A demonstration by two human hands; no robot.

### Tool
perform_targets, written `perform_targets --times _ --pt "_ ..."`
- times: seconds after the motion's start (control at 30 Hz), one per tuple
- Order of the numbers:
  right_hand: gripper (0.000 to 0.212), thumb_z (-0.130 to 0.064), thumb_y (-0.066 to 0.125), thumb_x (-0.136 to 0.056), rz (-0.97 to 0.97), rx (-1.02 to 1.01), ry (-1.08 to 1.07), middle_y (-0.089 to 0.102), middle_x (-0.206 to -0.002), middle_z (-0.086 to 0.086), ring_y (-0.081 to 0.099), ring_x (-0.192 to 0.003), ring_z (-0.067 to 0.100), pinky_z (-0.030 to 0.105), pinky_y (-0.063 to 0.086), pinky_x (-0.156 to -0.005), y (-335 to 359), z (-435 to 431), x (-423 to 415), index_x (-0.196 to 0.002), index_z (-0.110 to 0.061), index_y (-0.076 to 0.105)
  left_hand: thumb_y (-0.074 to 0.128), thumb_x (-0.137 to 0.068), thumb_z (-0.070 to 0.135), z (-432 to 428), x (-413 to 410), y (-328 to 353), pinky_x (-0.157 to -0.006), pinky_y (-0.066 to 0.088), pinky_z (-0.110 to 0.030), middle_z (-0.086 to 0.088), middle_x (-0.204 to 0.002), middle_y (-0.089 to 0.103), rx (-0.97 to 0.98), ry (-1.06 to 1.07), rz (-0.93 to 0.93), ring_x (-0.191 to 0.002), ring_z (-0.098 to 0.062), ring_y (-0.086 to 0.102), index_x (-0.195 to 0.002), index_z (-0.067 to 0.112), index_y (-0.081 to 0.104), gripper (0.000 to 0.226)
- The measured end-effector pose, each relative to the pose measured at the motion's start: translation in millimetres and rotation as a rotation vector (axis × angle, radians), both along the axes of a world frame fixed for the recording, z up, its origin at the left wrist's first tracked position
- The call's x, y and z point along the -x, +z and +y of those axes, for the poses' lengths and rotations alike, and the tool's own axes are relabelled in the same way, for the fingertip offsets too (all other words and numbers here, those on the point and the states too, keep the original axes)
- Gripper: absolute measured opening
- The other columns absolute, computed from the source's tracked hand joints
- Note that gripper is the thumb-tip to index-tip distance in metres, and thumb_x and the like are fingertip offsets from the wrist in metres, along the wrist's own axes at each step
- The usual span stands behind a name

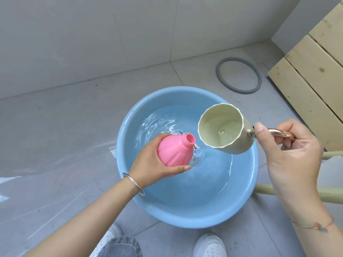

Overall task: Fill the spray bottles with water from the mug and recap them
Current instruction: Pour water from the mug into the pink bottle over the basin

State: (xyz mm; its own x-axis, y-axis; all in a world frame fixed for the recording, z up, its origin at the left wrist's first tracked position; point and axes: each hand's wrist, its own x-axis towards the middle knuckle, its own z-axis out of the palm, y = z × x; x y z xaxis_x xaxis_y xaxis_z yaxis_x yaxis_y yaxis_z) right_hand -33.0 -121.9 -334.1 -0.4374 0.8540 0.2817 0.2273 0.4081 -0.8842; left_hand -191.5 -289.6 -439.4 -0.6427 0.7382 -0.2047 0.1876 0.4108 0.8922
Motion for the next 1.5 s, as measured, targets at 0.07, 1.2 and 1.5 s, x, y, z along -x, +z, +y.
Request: perform_targets --times 0.07,1.2,1.5 --pt "0.039 -0.044 0.065 -0.076 -0.033 -0.064 0.008 0.041 -0.061 0.007 0.035 -0.06 0.023 0.027 0.028 -0.056 3 -3 1 -0.062 -0.019 0.039 0.088 -0.044 0.06 0 -1 1 -0.081 0.046 -0.011 0.027 -0.108 0.059 -0.002 0.001 -0.005 -0.097 0.01 0.057 -0.118 0.045 0.048 0.085" --pt "0.031 -0.016 0.071 -0.081 -0.174 -0.661 0.086 0.04 -0.061 0.006 0.029 -0.069 0.02 0.036 0.031 -0.064 21 -19 9 -0.062 -0.004 0.05 0.089 -0.048 0.057 -1 -1 0 -0.079 0.046 -0.01 0.028 -0.105 0.06 0.005 -0.003 0.037 -0.096 0.009 0.057 -0.115 0.044 0.05 0.078" --pt "0.032 -0.017 0.068 -0.084 -0.18 -0.782 0.133 0.045 -0.059 0.009 0.031 -0.069 0.021 0.038 0.03 -0.065 22 -19 12 -0.061 -0.001 0.055 0.083 -0.043 0.066 -1 -2 0 -0.079 0.044 -0.006 0.03 -0.106 0.058 0.015 -0.008 0.037 -0.096 0.011 0.056 -0.115 0.047 0.047 0.083"
